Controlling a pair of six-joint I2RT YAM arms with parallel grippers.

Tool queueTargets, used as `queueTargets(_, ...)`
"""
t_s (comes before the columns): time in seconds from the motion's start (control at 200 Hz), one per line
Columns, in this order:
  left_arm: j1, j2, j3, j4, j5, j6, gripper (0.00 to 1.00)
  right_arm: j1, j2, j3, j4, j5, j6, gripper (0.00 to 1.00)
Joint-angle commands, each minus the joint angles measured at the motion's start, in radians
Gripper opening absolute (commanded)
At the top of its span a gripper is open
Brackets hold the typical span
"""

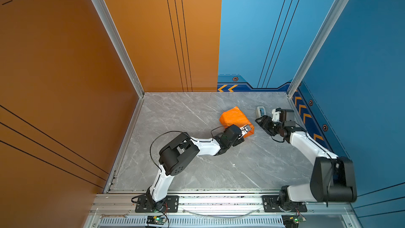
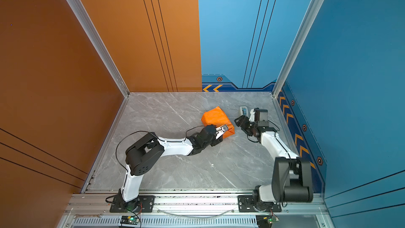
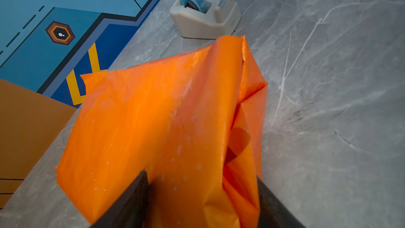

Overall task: Wrap a gift box in wrapping paper
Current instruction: Rotate the gift box at the center of the table.

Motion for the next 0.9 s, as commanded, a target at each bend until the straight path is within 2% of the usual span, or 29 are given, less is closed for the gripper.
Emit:
queueTargets(0.0,0.011,0.0,-0.053,-0.108,0.01,-0.054,0.7,0.04,0.134,0.144,-0.15,-0.048,-0.125,0.68)
queueTargets(0.16,0.019,-0.01,-0.075,-0.096,0.021,-0.062,0.69,0.081,0.306,0.329,-0.279,-0.036,-0.219,0.69)
queueTargets(0.31,0.025,-0.025,-0.099,-0.093,0.034,-0.086,0.69,0.115,0.386,0.394,-0.355,-0.07,-0.257,0.65)
queueTargets(0.571,0.03,-0.091,-0.167,-0.09,0.046,-0.087,0.69,0.147,0.31,0.26,-0.371,-0.071,-0.223,0.57)
queueTargets(0.756,0.058,-0.137,-0.279,-0.033,0.101,-0.067,0.69,0.154,0.228,0.141,-0.265,-0.079,-0.148,0.57)
queueTargets(0.896,0.092,-0.156,-0.338,0.014,0.181,-0.066,0.68,0.146,0.193,0.131,-0.235,-0.056,-0.162,0.63)
